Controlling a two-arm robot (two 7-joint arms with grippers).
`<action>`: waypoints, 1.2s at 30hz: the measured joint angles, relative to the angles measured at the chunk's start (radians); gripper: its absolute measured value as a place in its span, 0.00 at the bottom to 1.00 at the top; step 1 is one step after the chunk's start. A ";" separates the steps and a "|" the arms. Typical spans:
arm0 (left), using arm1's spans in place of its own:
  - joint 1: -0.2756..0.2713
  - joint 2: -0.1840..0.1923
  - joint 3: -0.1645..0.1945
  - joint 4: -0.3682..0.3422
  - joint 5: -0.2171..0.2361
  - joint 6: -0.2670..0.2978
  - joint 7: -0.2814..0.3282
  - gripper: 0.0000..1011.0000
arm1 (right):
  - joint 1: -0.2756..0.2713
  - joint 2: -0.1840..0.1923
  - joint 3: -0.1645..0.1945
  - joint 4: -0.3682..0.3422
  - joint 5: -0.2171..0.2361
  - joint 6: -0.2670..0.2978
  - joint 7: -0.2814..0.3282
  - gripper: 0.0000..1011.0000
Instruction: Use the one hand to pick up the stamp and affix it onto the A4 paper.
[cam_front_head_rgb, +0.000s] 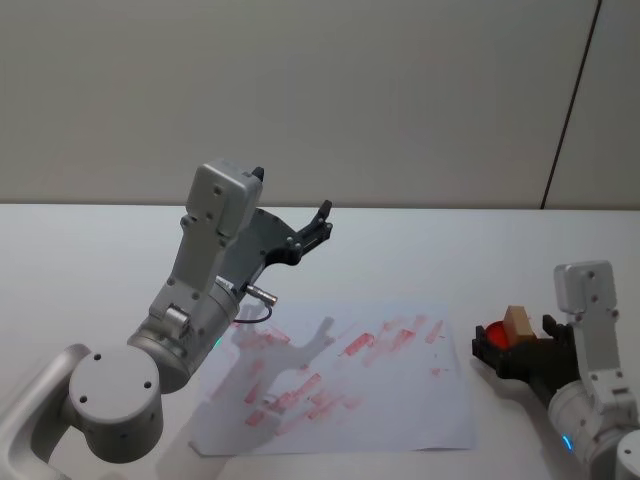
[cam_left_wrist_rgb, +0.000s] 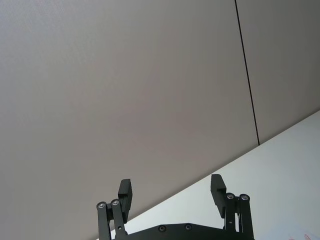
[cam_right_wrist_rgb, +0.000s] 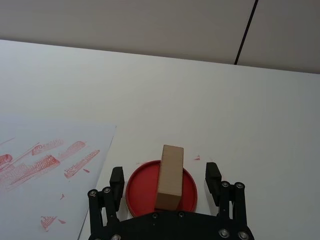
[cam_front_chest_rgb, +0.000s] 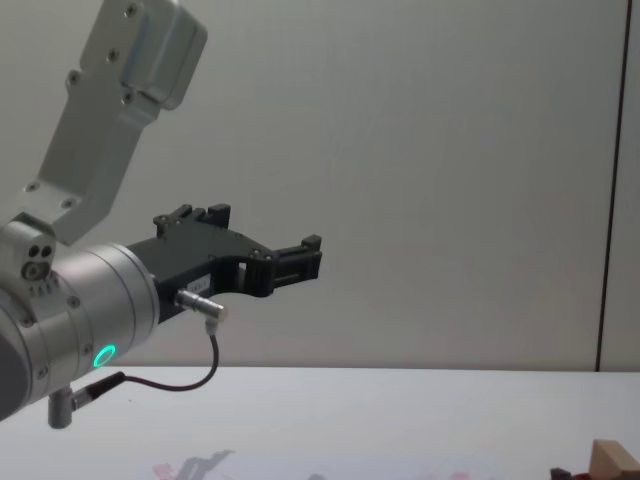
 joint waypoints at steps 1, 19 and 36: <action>0.000 0.000 0.000 0.000 0.000 0.000 0.000 0.99 | 0.000 0.000 0.000 0.000 -0.001 -0.001 0.000 0.99; 0.000 0.000 0.000 0.000 0.000 0.000 0.000 0.99 | 0.000 -0.004 0.005 -0.004 -0.017 -0.011 0.000 0.85; 0.000 0.000 0.000 0.000 0.000 0.000 0.000 0.99 | 0.001 -0.005 0.007 -0.006 -0.020 -0.014 0.002 0.33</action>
